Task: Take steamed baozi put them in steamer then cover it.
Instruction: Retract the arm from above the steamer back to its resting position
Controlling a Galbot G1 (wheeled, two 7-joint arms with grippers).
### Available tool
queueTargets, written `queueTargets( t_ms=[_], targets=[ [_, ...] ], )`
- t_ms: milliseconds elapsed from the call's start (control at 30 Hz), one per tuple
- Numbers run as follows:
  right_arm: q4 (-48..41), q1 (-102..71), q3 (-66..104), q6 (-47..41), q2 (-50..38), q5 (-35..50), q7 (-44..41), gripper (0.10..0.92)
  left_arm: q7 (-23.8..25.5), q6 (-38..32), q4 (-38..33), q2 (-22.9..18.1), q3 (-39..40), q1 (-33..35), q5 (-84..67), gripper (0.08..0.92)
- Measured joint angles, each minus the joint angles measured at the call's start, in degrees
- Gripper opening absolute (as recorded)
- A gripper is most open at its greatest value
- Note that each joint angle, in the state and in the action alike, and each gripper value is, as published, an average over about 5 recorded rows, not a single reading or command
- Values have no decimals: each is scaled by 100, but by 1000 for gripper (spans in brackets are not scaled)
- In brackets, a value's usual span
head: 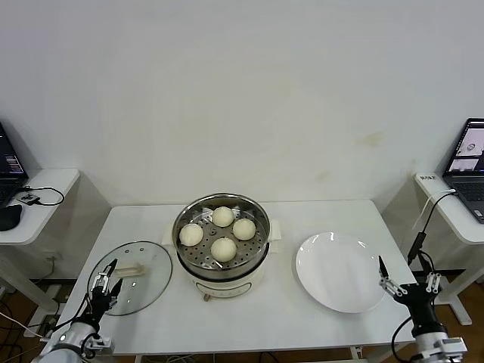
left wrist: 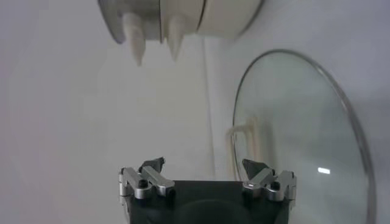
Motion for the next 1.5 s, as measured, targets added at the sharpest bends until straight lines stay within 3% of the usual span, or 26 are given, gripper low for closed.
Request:
queueTargets(
  t_ms=[933,1267,1500],
  targets=[
    [-257,-49,152,82,91,-134,-64,823,21,1,1359,-86,467,-1409,193,811],
    [-261,-65,162,86,96,-158,-75,823,187,5,1537,-54,545,-1489,129,567],
    [-262,-91,159,100,107,-179,-89,823,273,26,1637,-60,570,-1564,89,342]
  ],
)
